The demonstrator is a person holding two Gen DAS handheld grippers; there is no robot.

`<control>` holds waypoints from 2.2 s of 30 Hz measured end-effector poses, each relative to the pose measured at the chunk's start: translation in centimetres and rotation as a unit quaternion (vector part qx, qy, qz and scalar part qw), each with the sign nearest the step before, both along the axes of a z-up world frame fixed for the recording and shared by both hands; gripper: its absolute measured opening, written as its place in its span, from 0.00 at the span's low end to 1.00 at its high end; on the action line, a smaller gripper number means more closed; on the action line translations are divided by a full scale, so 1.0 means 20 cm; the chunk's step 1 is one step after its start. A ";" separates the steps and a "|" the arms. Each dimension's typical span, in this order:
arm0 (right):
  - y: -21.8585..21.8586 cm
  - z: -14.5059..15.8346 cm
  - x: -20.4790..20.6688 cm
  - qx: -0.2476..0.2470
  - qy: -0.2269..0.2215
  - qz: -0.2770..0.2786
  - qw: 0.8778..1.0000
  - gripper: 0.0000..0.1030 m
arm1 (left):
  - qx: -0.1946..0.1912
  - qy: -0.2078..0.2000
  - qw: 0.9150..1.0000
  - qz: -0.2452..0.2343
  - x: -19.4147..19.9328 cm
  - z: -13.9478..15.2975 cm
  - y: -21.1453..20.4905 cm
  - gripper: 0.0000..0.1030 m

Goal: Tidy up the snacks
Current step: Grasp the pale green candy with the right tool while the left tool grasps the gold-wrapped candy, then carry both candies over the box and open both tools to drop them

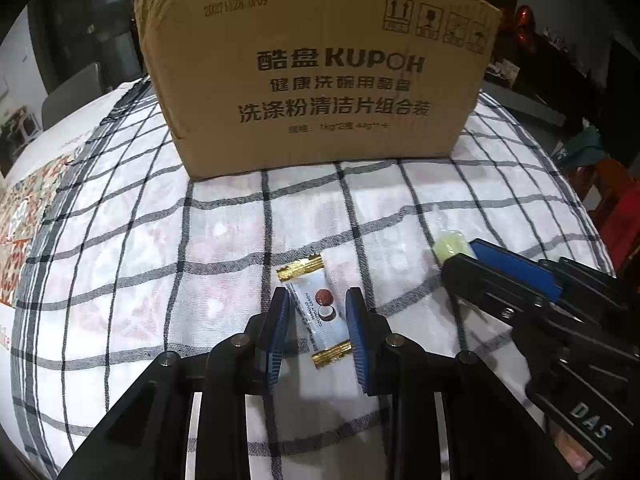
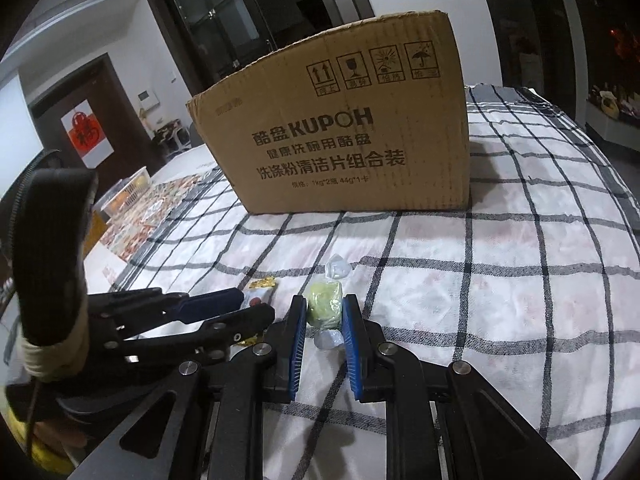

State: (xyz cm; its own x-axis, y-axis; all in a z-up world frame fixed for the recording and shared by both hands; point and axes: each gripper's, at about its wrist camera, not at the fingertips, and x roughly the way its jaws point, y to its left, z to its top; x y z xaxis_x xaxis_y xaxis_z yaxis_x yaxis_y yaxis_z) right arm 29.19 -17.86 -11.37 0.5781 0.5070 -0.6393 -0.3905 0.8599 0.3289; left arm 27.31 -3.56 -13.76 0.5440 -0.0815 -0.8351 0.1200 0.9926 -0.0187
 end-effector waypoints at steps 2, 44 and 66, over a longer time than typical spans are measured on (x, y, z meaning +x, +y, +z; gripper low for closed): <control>0.00 0.00 0.00 0.000 -0.001 0.000 1.000 0.19 | -0.002 0.000 1.000 0.001 0.00 -0.01 0.00 0.27; 0.11 0.54 -0.04 -0.026 -0.111 -0.021 0.993 0.19 | -0.073 -0.174 0.981 -0.048 -0.13 0.67 0.20 0.19; 0.13 0.86 0.30 -0.066 -0.171 -0.057 0.981 0.19 | -0.075 -0.228 0.969 -0.066 0.26 0.93 0.22 0.19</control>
State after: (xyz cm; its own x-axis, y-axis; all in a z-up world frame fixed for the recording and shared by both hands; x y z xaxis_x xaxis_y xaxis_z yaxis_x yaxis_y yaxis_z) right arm 35.25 -15.21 5.88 0.8185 0.3536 -0.4529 -0.3585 0.9302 0.0784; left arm 32.60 0.92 4.74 0.8300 -0.2766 -0.4844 0.2752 0.9584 -0.0758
